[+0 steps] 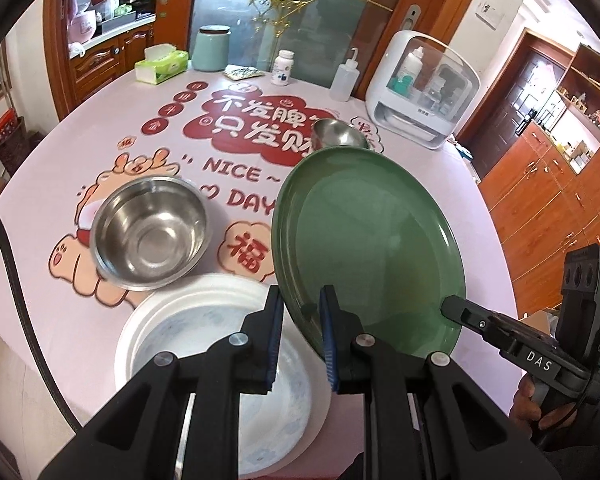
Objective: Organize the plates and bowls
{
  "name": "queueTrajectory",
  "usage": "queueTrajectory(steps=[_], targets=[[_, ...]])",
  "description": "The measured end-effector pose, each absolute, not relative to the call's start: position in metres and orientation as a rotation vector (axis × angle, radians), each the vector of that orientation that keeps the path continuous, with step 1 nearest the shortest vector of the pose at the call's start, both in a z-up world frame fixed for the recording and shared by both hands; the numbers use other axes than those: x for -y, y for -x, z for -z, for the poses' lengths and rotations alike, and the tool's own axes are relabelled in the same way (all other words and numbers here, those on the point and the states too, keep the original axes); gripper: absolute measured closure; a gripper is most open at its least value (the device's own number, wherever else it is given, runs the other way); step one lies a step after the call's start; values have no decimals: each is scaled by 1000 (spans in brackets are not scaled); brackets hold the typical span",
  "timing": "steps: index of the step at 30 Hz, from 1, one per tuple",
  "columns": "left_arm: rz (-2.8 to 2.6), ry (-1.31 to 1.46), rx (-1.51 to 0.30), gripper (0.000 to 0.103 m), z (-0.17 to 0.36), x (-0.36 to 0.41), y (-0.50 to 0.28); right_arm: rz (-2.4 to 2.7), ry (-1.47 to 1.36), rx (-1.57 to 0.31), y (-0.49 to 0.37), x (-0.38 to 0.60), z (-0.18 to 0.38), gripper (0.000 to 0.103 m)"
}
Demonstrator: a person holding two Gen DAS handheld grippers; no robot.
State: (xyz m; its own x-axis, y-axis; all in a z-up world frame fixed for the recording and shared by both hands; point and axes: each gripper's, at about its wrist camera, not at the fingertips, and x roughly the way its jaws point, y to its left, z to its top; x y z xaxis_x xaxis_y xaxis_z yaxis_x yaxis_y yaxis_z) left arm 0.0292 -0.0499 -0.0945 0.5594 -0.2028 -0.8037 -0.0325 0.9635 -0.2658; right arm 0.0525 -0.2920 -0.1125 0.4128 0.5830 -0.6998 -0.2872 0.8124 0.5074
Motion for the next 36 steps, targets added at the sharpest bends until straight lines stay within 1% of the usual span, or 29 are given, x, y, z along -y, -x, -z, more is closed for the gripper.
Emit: queueTrajectory(steps=[19, 36], targets=[[-12, 314, -1097, 88, 137, 6, 13, -623, -261, -1165, -33, 238, 144, 88], [-119, 389, -1202, 88, 174, -28, 36, -707, -155, -1307, -25, 195, 170, 85]])
